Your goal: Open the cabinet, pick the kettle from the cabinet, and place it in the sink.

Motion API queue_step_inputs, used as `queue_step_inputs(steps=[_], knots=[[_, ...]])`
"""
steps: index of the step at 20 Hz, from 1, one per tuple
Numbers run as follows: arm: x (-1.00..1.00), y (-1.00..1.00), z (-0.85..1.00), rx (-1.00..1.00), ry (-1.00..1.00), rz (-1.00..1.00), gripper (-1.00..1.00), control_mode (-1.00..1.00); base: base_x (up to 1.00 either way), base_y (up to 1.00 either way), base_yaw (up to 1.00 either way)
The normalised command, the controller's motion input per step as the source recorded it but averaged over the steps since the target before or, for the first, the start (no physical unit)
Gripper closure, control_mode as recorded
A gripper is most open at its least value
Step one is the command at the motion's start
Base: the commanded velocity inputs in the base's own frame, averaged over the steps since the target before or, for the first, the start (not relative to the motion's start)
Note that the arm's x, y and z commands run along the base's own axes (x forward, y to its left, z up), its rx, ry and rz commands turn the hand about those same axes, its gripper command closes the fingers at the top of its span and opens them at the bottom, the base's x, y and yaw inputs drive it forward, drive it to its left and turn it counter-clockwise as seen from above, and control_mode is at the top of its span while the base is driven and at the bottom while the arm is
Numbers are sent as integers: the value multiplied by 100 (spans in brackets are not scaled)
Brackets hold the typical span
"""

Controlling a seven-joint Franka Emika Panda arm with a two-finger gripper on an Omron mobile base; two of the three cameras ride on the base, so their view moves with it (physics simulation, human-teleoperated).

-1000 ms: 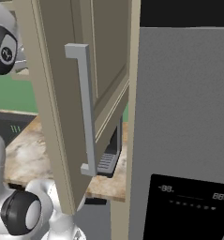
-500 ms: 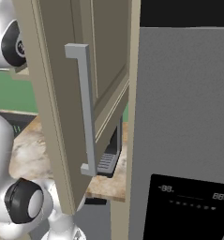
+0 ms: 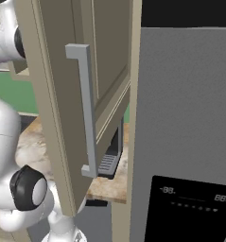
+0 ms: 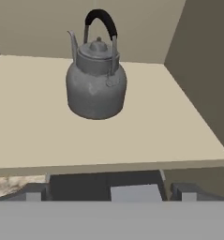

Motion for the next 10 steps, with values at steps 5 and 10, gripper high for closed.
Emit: queue_step_inputs(steps=[5,10], knots=[[34,-3,0,4,-3,-6,-100,-100,0,0,0],[37,-8,1,7,-1,-2,-100,-100,0,0,0]])
